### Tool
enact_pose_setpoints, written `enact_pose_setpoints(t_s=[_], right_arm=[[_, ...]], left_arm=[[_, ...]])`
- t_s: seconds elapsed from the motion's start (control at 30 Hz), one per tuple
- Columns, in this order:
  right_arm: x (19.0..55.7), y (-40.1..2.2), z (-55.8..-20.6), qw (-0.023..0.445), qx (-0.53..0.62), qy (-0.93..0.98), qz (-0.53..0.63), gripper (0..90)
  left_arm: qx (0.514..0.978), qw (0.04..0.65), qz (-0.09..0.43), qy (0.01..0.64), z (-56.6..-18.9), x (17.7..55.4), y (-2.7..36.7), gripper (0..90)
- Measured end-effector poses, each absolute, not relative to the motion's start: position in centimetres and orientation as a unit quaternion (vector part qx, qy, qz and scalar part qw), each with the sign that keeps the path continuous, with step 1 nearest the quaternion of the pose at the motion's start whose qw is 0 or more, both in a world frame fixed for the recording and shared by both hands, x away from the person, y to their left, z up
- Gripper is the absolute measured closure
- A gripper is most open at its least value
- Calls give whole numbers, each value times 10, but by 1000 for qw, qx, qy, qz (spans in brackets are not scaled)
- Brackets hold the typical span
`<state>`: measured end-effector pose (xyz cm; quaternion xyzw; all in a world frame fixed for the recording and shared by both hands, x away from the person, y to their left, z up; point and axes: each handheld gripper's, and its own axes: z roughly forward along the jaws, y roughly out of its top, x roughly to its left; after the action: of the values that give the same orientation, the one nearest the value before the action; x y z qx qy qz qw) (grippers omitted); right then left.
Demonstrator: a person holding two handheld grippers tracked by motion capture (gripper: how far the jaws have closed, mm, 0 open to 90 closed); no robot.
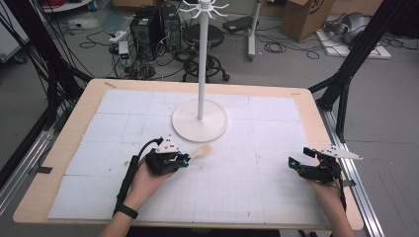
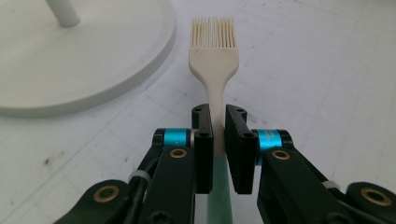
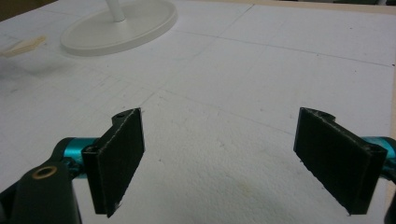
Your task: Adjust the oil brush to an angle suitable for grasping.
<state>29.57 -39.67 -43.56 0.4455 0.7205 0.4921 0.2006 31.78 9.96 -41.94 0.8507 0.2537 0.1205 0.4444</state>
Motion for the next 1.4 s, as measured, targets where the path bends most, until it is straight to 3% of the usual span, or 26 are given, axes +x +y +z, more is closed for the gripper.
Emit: enact_pose_setpoints(t_s=[0.6, 0.83, 1.4], right_arm=[[295, -397, -433, 204, 445, 717, 497, 150], [295, -399, -432, 208, 444, 713, 502, 150], [288, -403, -430, 215, 447, 705, 507, 150]], left_arm=[[869, 454, 85, 178, -414, 328, 29, 822], [891, 437, 70, 106, -417, 331, -8, 822], [898, 432, 51, 63, -434, 337, -58, 820]])
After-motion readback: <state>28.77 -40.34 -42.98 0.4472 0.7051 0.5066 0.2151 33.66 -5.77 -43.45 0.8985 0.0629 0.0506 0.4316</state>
